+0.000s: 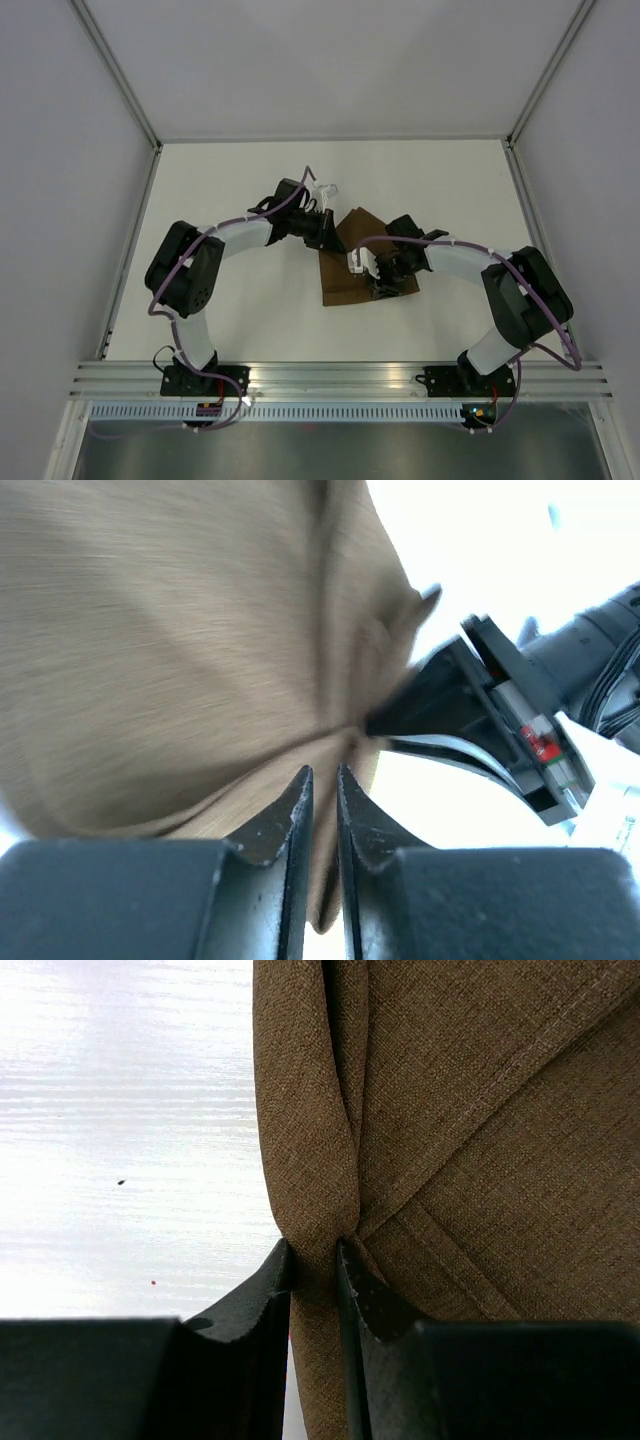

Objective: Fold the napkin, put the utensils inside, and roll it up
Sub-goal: Roll the napkin with the utensil

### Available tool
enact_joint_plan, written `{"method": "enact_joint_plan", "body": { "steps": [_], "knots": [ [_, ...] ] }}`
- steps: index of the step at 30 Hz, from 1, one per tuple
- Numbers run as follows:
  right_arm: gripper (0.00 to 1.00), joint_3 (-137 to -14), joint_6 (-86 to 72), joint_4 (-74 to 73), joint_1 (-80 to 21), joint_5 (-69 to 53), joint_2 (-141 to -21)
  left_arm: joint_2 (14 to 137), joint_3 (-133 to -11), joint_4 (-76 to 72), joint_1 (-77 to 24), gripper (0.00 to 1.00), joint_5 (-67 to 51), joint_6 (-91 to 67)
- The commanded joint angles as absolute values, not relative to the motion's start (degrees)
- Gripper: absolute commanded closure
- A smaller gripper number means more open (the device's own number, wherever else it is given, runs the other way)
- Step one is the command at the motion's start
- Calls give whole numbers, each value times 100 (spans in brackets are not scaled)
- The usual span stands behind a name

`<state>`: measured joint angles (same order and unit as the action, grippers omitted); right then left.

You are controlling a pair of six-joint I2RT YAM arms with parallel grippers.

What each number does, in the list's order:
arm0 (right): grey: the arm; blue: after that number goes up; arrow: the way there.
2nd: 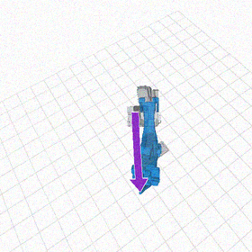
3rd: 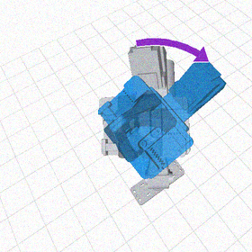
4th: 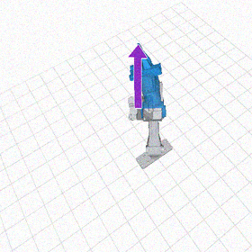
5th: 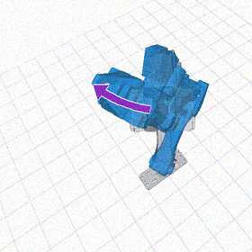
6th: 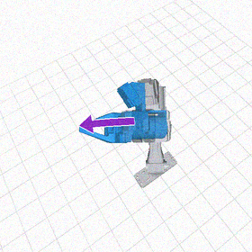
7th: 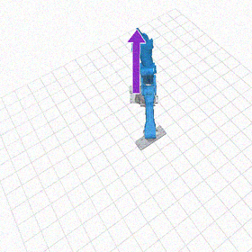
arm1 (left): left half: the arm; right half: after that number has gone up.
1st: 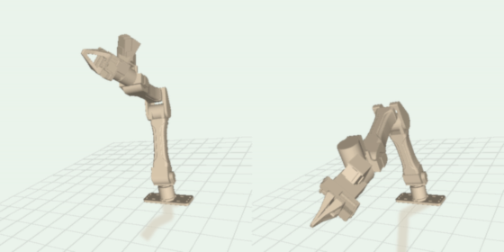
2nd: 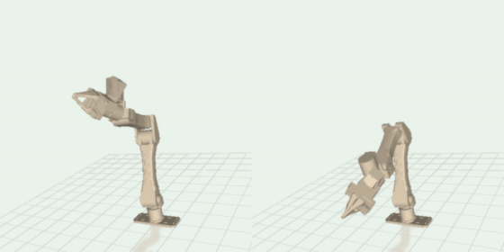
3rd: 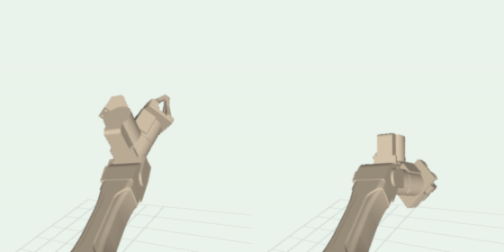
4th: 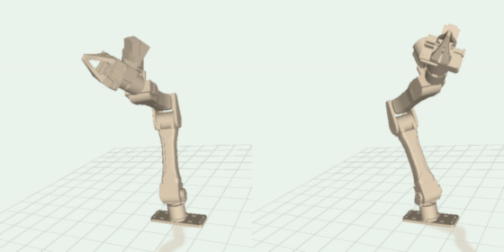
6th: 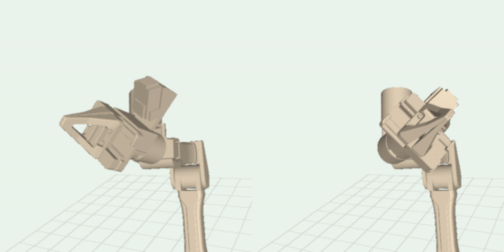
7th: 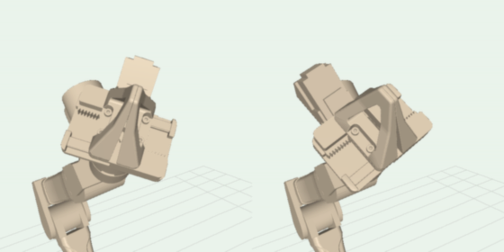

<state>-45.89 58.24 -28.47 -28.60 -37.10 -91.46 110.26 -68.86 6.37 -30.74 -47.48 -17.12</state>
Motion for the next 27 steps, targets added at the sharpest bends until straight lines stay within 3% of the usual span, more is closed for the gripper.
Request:
{"method": "enact_joint_plan", "body": {
  "steps": [1,5,8,16,27],
  "knots": [
    [92,-4394,6047,-4103,-2839,-3744,-9808,10013,-5946,-780,-3032,82,-3204,-2197],
    [92,-4631,6126,-4359,-2743,-3841,-10150,8818,-4582,-2351,-3076,85,-2033,-2119],
    [92,-4833,6231,-4587,-2646,-3902,-10405,8114,-3877,-2733,-3304,87,-1233,-1724],
    [92,-5325,6381,-5079,-2426,-4078,-10968,7278,-2972,-3645,-5114,83,1061,95],
    [92,-5713,6416,-5309,-2250,-4140,-11478,8013,-3013,-4035,-6679,73,1231,1924]
  ]
}}
